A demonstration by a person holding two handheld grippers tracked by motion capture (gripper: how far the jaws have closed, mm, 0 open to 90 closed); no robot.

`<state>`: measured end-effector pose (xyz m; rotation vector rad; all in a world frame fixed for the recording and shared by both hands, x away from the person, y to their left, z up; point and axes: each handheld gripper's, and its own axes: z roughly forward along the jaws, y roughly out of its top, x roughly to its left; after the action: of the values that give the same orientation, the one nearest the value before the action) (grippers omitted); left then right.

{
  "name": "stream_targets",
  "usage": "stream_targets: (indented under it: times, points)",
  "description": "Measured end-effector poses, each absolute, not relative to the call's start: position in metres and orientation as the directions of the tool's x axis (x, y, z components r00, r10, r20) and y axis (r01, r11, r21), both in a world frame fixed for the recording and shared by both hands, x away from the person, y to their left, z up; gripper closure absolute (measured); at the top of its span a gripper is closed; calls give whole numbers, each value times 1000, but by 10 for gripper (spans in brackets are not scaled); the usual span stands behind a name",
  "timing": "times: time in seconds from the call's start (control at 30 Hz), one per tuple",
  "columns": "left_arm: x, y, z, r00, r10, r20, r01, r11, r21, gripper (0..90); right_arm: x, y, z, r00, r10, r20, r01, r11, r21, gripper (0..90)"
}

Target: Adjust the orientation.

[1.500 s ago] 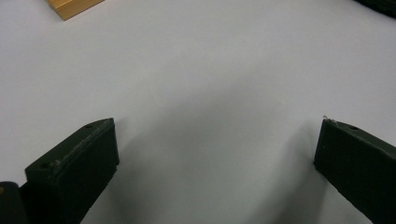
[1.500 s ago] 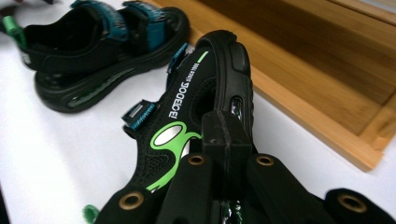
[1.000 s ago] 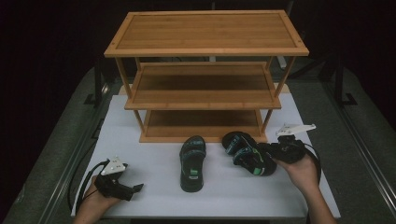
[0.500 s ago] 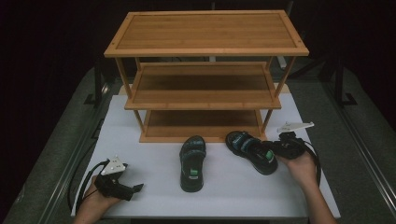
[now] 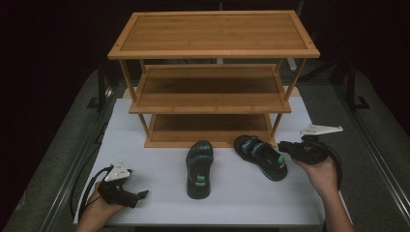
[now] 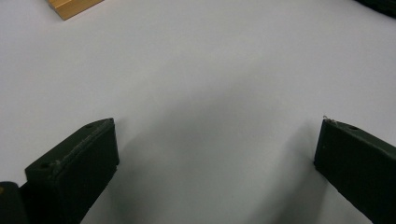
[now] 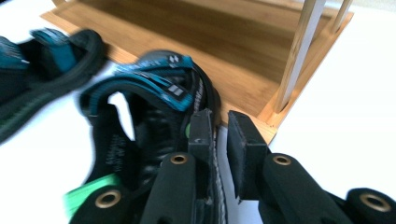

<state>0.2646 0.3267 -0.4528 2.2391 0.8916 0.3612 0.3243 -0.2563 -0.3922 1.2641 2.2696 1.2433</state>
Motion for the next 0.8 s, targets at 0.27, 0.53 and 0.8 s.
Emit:
stream_targets:
  times: [0.27, 0.53, 0.8]
  points:
    - [265, 327, -453, 725, 689, 4, 496, -526, 691, 0, 285, -258, -372, -630, 756, 175, 528, 252, 811, 611]
    - [265, 327, -453, 726, 688, 4, 496, -527, 690, 0, 275, -251, -372, -641, 752, 152, 512, 272, 815, 542]
    - [265, 327, -453, 727, 687, 4, 496, -529, 689, 0, 280, -241, -377, -664, 736, 134, 509, 313, 802, 590]
